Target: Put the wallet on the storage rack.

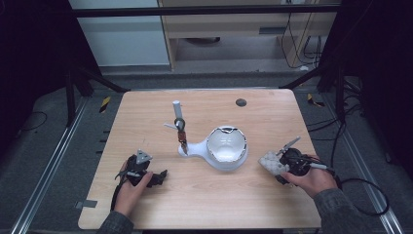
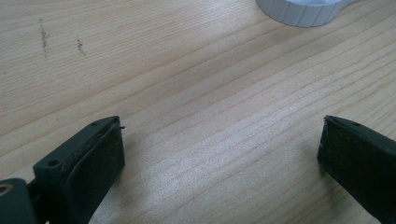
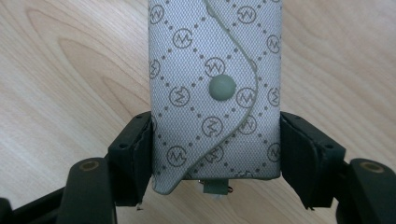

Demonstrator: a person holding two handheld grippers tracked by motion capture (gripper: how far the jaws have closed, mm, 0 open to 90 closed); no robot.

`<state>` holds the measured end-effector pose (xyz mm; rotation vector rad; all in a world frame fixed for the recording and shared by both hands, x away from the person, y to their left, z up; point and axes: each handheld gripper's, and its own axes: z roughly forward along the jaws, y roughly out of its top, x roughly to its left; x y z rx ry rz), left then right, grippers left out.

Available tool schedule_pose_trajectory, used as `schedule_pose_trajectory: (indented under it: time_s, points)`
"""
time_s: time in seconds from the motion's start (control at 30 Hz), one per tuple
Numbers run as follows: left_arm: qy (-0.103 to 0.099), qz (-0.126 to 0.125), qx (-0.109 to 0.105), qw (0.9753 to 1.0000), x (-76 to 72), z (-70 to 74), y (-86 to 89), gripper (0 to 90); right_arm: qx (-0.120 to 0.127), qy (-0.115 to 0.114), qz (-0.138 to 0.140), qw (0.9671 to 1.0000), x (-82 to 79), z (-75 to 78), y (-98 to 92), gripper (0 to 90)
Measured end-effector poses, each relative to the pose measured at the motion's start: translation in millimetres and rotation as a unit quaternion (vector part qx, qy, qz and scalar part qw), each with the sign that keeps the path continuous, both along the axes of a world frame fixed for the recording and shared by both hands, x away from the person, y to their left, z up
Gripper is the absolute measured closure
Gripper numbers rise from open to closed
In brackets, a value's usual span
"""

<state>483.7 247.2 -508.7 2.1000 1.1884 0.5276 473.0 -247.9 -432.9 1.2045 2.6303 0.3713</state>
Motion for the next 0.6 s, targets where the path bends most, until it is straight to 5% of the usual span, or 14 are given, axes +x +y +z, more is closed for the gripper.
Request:
schedule_pose_trajectory:
  time_s: [0.6]
  points:
    - [-0.001, 0.001, -0.001, 1.0000, -1.0, -0.2, -0.6, 0.0, -0.043, -0.027, 0.042, 0.9978, -3.7, 39.1, 13.8, 32.4]
